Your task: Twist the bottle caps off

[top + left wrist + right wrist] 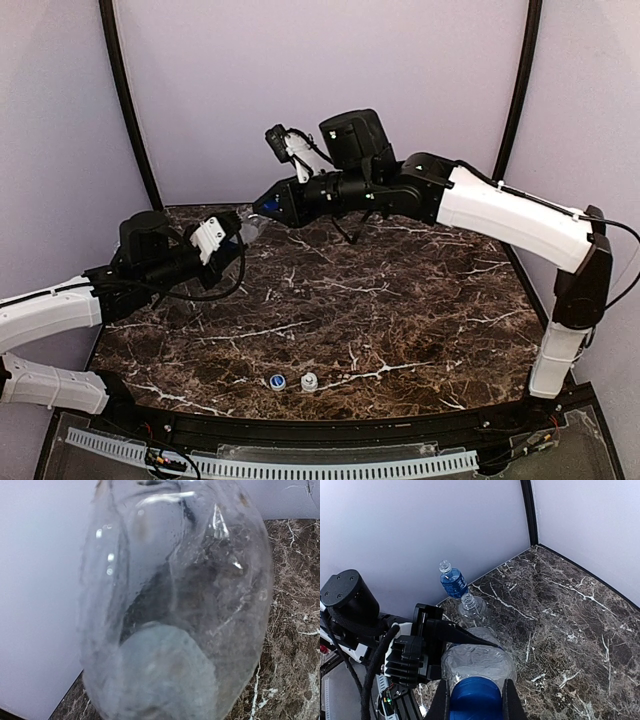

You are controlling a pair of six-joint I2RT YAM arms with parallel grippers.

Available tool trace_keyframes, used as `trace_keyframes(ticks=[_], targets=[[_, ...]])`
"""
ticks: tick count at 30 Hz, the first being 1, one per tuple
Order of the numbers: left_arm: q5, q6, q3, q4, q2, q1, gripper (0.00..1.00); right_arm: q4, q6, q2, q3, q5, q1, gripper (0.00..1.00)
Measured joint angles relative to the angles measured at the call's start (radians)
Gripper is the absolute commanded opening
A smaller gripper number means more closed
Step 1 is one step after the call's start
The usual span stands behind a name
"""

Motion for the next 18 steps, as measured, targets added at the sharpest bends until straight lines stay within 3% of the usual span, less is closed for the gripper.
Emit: trace_keyframes(ticks=[8, 13, 18], targets=[[0.023, 0.012, -0.005, -0.019, -0.003, 0.0, 0.24, -0.02, -0.133, -0.003, -0.004, -0.067, -0.008, 0.0], [0.23, 0.033, -0.003, -0.161, -0.014, 0.0, 0.24, -0.065, -0.511, -0.077, -0.127, -0.216, -0.001, 0.0], [0.482, 0.088, 0.008, -0.362, -0.014, -0.006, 0.21, -0.188, -0.945, -0.121, -0.185, -0.231, 0.083, 0.0]])
